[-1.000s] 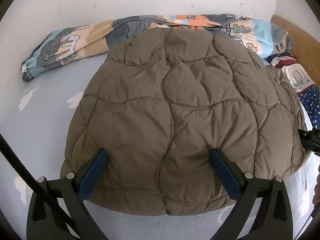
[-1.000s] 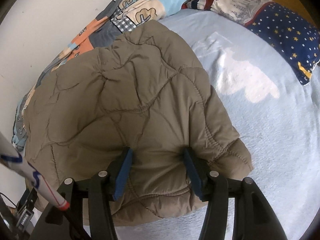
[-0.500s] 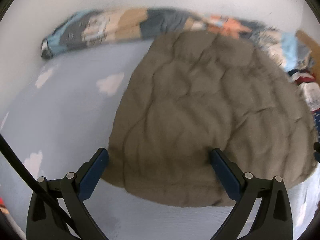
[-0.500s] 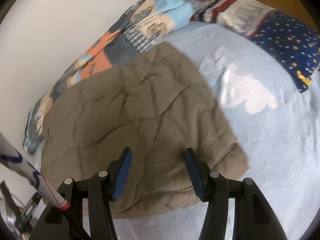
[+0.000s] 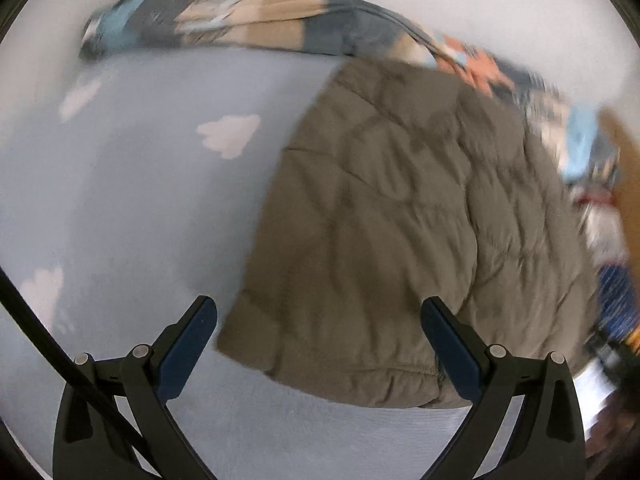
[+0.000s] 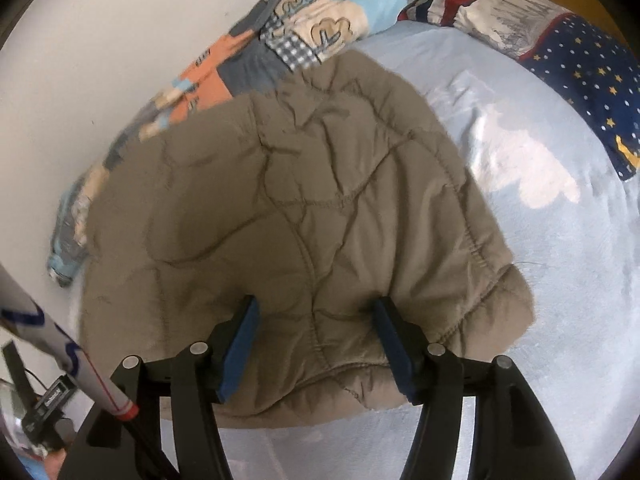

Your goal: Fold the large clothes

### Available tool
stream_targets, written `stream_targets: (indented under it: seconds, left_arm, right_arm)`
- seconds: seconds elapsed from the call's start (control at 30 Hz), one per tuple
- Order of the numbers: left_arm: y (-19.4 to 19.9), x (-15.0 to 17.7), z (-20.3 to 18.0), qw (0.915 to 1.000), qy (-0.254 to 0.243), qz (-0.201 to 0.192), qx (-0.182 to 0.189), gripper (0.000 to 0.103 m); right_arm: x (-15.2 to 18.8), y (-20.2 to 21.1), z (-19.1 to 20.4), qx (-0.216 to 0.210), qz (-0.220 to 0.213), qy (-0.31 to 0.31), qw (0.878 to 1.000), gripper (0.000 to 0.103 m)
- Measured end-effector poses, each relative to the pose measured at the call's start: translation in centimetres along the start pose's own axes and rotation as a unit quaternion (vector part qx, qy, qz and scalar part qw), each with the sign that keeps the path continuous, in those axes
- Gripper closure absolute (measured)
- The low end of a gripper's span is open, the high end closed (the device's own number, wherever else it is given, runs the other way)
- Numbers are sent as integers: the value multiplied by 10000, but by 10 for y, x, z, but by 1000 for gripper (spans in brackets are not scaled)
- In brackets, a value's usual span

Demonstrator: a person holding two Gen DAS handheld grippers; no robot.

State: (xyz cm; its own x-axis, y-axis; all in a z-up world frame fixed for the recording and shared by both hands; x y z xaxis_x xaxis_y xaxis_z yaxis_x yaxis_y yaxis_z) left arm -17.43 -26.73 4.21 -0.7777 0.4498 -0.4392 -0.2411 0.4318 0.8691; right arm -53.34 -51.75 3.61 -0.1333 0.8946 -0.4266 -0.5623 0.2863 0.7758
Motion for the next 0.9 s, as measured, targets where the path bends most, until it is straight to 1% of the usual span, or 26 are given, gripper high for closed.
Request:
stream_targets:
  seconds: [0.03, 0.1, 0.17, 0.2, 0.23, 0.3, 0.37, 0.47, 0.5, 0.57, 0.6, 0.7, 0.8, 0.83, 0.87, 0.9]
  left_arm:
    - [2, -2, 15, 9990, 385, 96, 216, 1]
    - [1, 1, 41, 9912, 1116, 327, 628, 1]
    - [-1, 6, 60, 9799, 1662, 522, 972, 1]
    - [-3, 10, 72, 9709, 1993, 621, 1175, 1]
    - [-4, 12, 78, 9659, 2152, 654, 1284, 1]
    - [-6, 18, 88, 9537, 2478, 740, 1537, 1]
    - [-8, 23, 88, 9394, 2727, 798, 1917, 1]
    - [-15, 31, 77, 9227, 2923, 875, 2358, 1]
    - [-19, 33, 74, 9184, 2957, 902, 2469, 1]
    - [-26, 33, 67, 9139, 2992, 921, 2584, 1]
    - [-31, 31, 63, 9126, 3008, 915, 2615, 1]
    - [-44, 29, 56, 9118, 3041, 834, 2630, 1]
    - [-57, 27, 50, 9120, 3111, 775, 2560, 1]
    - [-60, 27, 48, 9126, 3111, 760, 2541, 3]
    - [-59, 27, 47, 9167, 3087, 692, 2440, 8]
    - [-57, 25, 45, 9248, 2978, 633, 2282, 12]
  right_arm:
    - [-3, 10, -4, -24, -92, -87, 9999, 39]
    - [-3, 22, -13, 15, -214, -288, 9994, 39]
    - [2, 35, -29, 76, -292, -668, 9973, 38]
    - [5, 41, -38, 127, -352, -853, 9956, 38]
    - [10, 49, -51, 190, -455, -1159, 9920, 38]
    - [21, 59, -70, 172, -540, -1676, 9842, 36]
    - [33, 59, -88, -41, -481, -2237, 9735, 35]
    - [41, 49, -101, -466, -421, -2725, 9601, 35]
    - [42, 46, -104, -525, -421, -2809, 9574, 35]
    - [43, 40, -108, -604, -465, -2943, 9527, 35]
    - [43, 36, -109, -710, -489, -3009, 9497, 35]
    - [39, 22, -99, -1066, -491, -3034, 9456, 35]
    - [40, 14, -96, -1102, -608, -3037, 9444, 32]
    - [41, 10, -98, -1131, -654, -3098, 9418, 32]
    - [41, 6, -100, -1156, -686, -3176, 9387, 31]
    - [40, 0, -102, -1109, -673, -3234, 9373, 31]
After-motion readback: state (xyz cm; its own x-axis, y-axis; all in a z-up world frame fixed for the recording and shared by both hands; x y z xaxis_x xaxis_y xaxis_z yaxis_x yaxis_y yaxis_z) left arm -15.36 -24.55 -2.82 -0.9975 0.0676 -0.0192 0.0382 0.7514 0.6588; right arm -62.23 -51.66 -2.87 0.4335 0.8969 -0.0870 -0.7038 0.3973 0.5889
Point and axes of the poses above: each gripper's, at about its wrist camera, not at the fingertips, and y roughly against the way its jaws point, z to its left, x to its underside, the point moved 7 cm from there along -y, roughly the way its jaws point, and after that the axes turned 3 degrees about -x, right-handed, at the moved point
